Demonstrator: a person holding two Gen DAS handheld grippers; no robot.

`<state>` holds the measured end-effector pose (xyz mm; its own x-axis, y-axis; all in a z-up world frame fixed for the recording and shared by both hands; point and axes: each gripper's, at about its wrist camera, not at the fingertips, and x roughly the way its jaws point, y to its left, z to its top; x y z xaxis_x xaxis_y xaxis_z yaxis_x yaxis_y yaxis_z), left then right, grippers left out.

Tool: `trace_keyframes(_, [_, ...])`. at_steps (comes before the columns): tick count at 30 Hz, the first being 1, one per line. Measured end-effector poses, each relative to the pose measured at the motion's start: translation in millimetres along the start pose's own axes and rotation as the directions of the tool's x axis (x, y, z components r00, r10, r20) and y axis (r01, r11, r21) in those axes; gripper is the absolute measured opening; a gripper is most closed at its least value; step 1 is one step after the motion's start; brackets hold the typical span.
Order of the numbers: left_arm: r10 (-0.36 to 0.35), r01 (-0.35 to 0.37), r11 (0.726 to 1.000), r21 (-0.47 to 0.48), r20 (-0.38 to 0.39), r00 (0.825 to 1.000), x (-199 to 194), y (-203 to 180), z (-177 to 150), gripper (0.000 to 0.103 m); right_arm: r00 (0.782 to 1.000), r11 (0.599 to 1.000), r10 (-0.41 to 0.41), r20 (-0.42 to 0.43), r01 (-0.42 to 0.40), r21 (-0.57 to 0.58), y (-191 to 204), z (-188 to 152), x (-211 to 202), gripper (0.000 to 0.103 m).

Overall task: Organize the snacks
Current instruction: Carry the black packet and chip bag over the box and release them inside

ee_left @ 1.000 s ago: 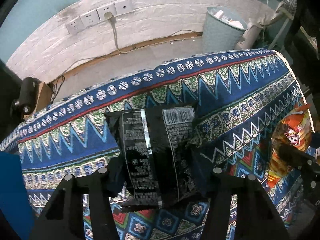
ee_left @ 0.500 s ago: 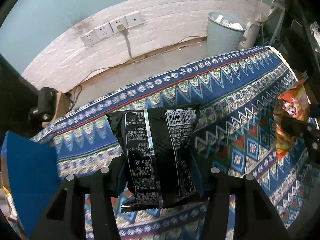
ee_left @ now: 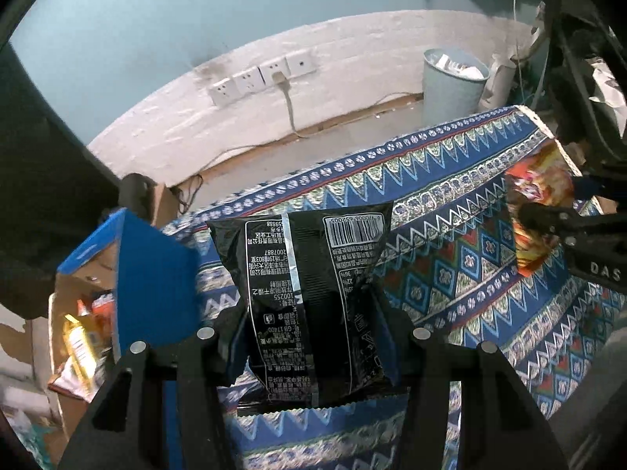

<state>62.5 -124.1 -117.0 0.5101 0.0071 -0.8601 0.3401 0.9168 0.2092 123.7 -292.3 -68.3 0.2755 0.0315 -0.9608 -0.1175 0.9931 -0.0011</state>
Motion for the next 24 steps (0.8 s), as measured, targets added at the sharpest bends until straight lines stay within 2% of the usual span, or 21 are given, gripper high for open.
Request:
trace_keyframes(5, [-0.016, 0.017, 0.999, -0.038, 0.033, 0.999, -26.5, 20.3, -11.3, 0.055, 0.998, 0.999, 0.046, 0.041, -0.045, -0.021, 19.2, 4.8, -23.1, 0.041])
trace_keyframes(10, [-0.035, 0.039, 0.995, -0.088, 0.047, 0.998, -48.3, 43.8, -21.6, 0.055, 0.995, 0.998, 0.05, 0.084, -0.046, -0.045, 38.1, 8.2, -47.4, 0.041])
trace_keyframes(15, [-0.011, 0.023, 0.992, -0.123, 0.096, 0.995, -77.3, 61.9, -31.8, 0.055, 0.99, 0.995, 0.069, 0.126, -0.06, -0.074, 58.5, 11.3, -71.8, 0.041])
trace_keyframes(24, [0.001, 0.018, 0.989, -0.147, 0.128, 0.992, -106.5, 87.3, -49.3, 0.055, 0.98, 0.984, 0.11, 0.168, -0.084, -0.155, 102.0, 18.6, -99.2, 0.041])
